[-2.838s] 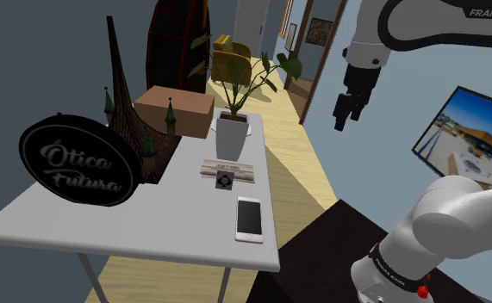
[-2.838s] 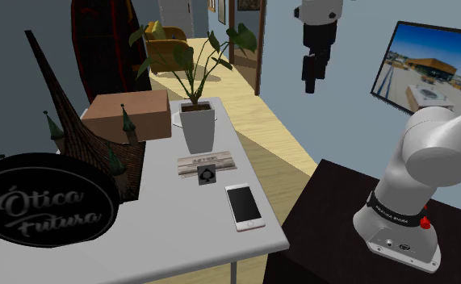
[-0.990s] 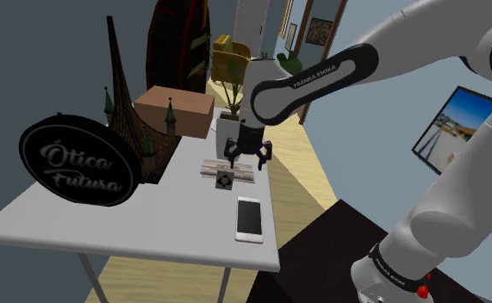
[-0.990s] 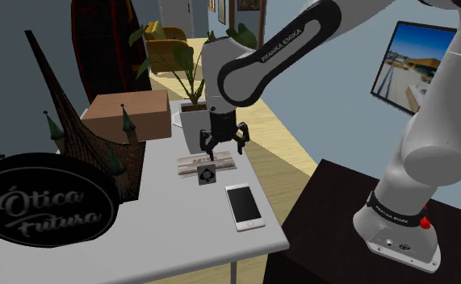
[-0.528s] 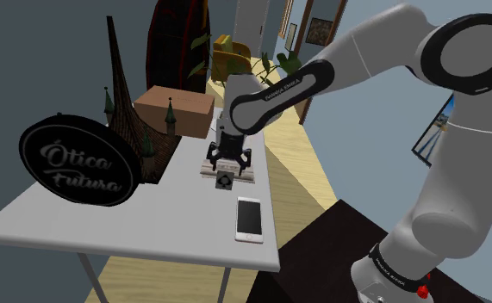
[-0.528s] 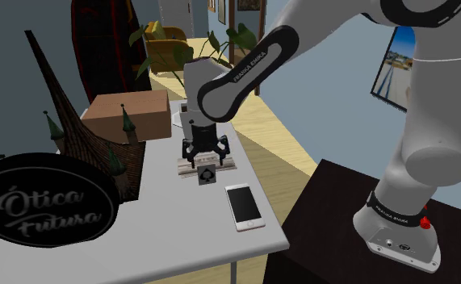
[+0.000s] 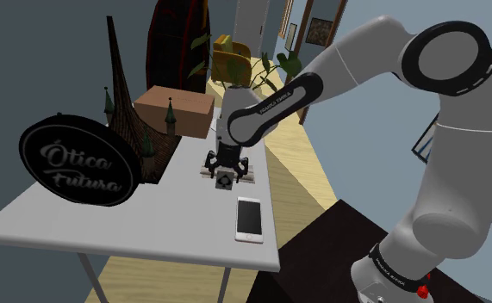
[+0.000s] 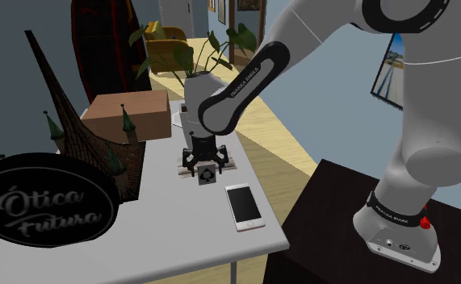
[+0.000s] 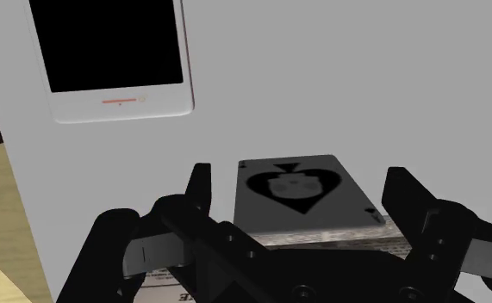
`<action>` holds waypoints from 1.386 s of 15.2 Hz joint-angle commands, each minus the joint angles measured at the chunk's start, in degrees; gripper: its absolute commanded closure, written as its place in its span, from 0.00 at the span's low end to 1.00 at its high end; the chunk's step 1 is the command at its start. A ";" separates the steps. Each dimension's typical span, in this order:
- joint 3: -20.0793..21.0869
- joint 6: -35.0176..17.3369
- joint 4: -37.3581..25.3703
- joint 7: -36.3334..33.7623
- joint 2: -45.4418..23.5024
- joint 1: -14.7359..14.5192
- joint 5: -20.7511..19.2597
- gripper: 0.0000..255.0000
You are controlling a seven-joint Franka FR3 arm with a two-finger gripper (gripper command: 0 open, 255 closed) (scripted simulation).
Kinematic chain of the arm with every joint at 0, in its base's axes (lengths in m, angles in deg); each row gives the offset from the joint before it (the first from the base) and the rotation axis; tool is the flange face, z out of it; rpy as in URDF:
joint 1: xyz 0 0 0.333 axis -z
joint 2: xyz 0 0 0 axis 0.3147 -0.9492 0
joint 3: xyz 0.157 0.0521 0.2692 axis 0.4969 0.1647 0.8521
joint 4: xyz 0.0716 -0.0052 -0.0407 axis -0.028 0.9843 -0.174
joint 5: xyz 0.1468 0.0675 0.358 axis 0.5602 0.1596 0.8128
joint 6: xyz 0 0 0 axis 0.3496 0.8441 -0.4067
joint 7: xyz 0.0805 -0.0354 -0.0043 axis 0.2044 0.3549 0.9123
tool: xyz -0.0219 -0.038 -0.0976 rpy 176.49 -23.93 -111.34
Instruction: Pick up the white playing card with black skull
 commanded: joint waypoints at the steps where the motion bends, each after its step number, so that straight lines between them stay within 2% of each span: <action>1: -0.05 -0.24 0.01 -0.01 -0.20 -0.02 -0.07 1.00; 10: -0.05 -0.18 -0.04 0.00 -0.19 -0.01 -0.07 1.00; 21: 1.01 7.00 -1.44 1.08 5.82 0.89 2.19 1.00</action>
